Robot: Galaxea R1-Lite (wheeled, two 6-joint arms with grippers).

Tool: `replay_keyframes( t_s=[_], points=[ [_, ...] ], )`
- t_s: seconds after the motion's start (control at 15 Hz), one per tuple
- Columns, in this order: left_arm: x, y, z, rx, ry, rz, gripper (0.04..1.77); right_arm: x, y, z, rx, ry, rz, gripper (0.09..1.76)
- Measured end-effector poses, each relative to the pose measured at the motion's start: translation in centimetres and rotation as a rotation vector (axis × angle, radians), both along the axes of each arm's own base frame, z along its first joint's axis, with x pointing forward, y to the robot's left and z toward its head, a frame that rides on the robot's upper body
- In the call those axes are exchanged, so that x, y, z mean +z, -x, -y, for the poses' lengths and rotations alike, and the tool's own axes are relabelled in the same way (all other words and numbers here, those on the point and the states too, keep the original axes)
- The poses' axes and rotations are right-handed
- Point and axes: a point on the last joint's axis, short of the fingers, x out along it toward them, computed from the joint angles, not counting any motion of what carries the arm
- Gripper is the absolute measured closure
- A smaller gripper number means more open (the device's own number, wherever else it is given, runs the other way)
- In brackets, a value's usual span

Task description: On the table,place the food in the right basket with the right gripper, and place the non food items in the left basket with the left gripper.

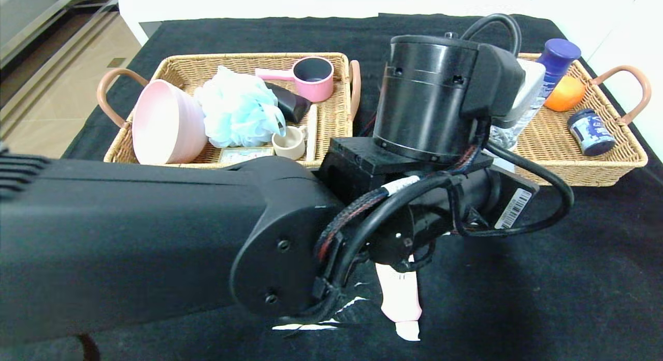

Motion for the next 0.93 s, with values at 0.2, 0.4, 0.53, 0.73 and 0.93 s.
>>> replay_keyframes(
  t_s=[0.2, 0.4, 0.53, 0.73, 0.93],
  points=[
    [-0.7, -0.5, 1.2, -0.012, -0.022, -0.015, 0.94, 0.5, -0.1, 0.5, -0.055, -0.011, 0.015, 0.14],
    [-1.3, -1.0, 1.9, -0.012, -0.028, -0.021, 0.94, 0.9, -0.1, 0.8, -0.088, -0.019, 0.029, 0.14],
    [-1.9, -1.2, 2.2, -0.012, -0.042, -0.030, 0.94, 1.0, 0.0, 0.9, -0.097, -0.020, 0.032, 0.14],
    [-2.9, -1.6, 2.7, -0.009, -0.067, -0.040, 0.94, 1.0, 0.3, 1.0, -0.095, -0.020, 0.036, 0.14],
    [-3.8, -2.0, 3.1, -0.005, -0.090, -0.047, 0.94, 0.7, 0.3, 1.0, -0.092, -0.008, 0.017, 0.14]
  ],
)
